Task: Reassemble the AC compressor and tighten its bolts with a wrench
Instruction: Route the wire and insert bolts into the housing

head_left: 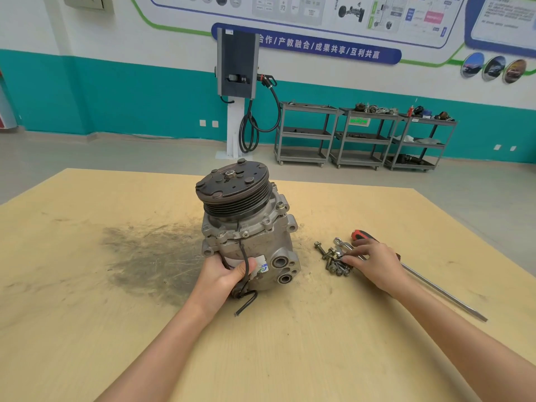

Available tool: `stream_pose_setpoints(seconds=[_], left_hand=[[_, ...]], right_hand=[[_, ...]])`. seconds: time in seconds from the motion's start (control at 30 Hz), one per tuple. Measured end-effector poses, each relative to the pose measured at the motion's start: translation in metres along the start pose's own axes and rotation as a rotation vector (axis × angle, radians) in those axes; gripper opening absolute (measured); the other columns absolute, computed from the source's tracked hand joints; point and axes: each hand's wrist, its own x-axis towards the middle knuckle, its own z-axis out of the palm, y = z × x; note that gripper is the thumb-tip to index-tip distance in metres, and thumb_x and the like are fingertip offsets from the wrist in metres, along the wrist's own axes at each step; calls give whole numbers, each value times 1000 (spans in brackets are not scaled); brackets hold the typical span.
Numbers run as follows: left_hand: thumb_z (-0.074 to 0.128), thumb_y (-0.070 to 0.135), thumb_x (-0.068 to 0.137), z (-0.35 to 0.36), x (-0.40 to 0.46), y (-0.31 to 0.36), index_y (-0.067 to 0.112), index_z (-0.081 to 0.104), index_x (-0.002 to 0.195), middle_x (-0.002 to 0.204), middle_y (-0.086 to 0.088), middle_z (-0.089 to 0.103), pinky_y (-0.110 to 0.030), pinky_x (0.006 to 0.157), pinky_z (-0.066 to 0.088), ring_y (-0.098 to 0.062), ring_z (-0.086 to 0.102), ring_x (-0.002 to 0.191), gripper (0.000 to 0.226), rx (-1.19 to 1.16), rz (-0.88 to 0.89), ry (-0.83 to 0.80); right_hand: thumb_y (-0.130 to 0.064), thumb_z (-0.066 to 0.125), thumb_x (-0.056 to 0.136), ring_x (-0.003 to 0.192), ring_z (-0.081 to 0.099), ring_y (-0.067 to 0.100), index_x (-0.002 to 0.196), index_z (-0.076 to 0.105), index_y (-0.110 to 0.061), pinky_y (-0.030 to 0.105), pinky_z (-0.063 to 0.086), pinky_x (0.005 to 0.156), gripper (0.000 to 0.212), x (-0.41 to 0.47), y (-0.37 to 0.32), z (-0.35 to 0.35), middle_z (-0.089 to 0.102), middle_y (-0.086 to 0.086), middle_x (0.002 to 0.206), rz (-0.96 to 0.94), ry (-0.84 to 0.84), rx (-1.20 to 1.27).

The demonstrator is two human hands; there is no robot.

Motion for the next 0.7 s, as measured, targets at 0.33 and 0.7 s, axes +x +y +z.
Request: stream_pose_setpoints(seconds=[0.33, 0.7], left_hand=[[65, 25, 77, 0, -1, 1, 18, 68, 104, 101, 17, 75, -11, 84, 47, 0, 67, 101, 28, -9, -6, -6], [66, 26, 78, 0, -1, 3, 22, 67, 105, 102, 20, 74, -9, 84, 46, 2, 66, 102, 27, -13, 5, -13]], right_hand=[[-8, 63, 93, 80, 71, 12, 97, 66, -12, 18, 52, 69, 7, -25, -71, -30, 75, 1, 80, -147, 145, 597], [-5, 61, 93, 63, 58, 7, 93, 62, -11, 19, 47, 60, 6, -52, -166, -55, 65, 2, 71, -482, -71, 736]])
